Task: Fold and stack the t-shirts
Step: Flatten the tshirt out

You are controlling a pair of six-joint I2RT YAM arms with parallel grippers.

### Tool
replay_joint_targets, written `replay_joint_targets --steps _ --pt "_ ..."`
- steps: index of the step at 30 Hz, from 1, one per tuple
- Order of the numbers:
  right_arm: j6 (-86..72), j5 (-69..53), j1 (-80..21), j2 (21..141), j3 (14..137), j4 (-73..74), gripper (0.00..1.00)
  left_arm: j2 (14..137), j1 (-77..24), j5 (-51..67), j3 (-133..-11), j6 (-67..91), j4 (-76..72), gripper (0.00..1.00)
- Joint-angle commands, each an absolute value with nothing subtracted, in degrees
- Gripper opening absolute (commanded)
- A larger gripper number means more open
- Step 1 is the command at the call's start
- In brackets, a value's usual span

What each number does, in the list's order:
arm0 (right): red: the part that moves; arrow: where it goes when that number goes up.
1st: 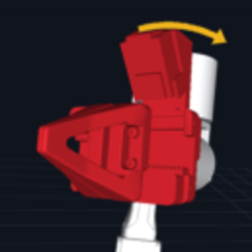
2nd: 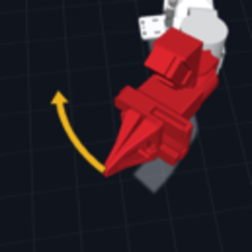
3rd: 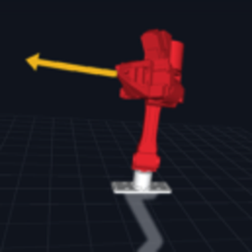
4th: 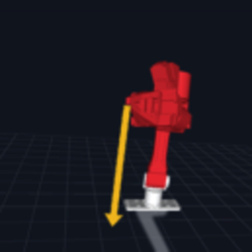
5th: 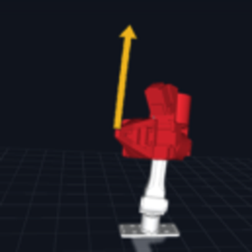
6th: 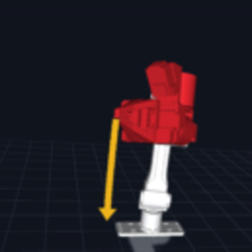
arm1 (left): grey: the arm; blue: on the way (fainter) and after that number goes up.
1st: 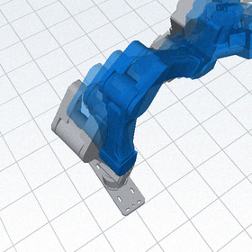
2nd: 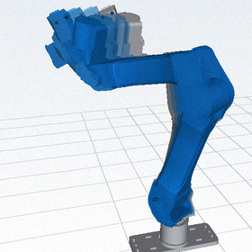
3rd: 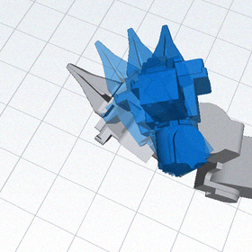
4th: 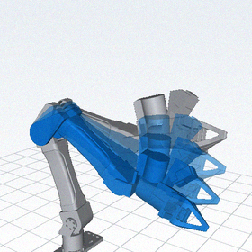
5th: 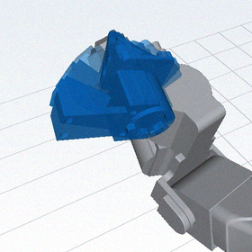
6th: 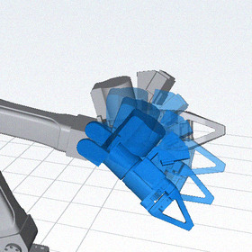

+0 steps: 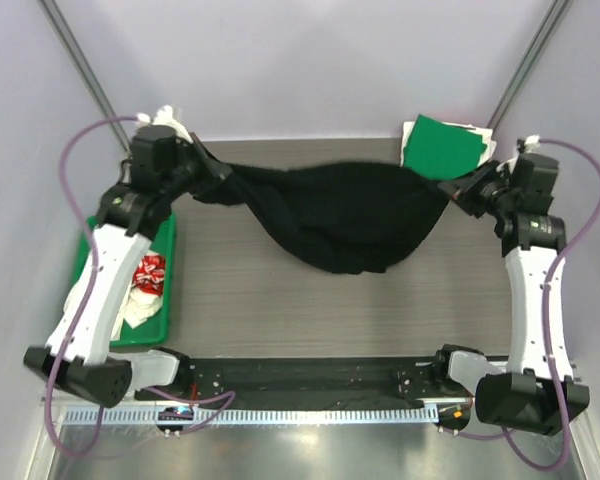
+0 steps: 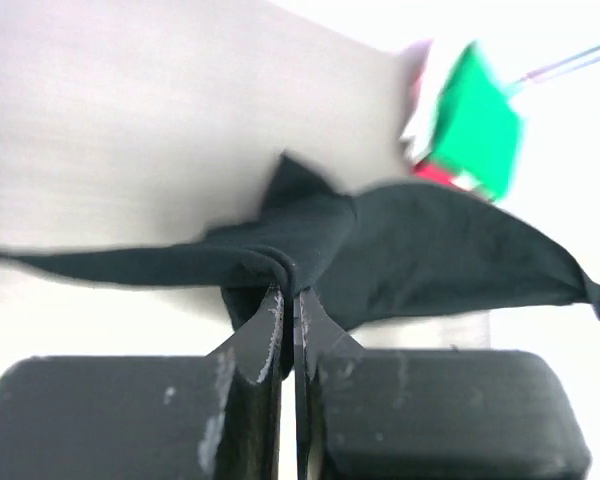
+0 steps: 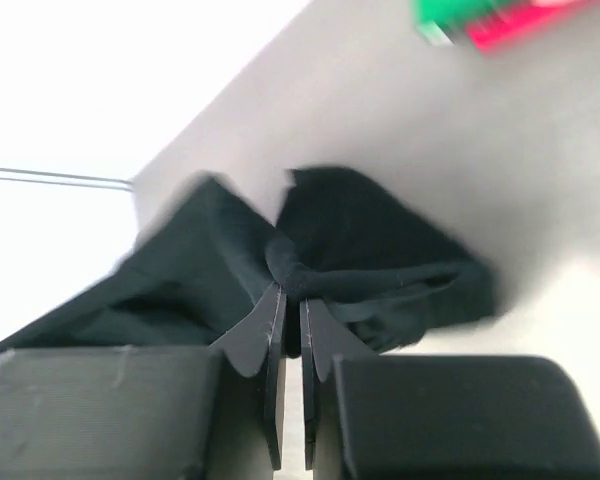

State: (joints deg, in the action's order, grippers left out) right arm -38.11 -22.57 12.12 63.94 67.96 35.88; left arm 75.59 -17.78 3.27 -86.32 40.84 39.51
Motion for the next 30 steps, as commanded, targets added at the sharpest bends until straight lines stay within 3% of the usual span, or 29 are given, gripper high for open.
replay_joint_targets --steps 1,9,18,20,23,30 --pt "-40.16 -25.14 11.95 58.11 75.75 38.14 0.01 69.71 -17.84 -1.84 -92.18 37.62 48.07 0.00" --pt "-35.52 -24.79 11.95 48.00 88.58 38.23 0.01 57.93 -17.75 -0.53 -101.07 31.48 50.10 0.00" --pt "-31.73 -11.44 8.27 39.82 99.04 42.53 0.01 45.27 -17.84 4.48 -106.78 27.43 45.97 0.00" --pt "-30.50 -8.37 7.91 40.16 102.63 43.33 0.01 45.44 -17.84 4.83 -109.06 25.41 45.70 0.01" --pt "-28.30 -7.12 7.38 43.15 106.51 45.00 0.01 47.54 -17.84 5.80 -110.21 21.20 45.18 0.12" --pt "-28.04 -6.68 7.47 57.73 105.04 42.03 0.01 65.70 -17.75 0.44 -109.70 16.88 42.55 0.14"
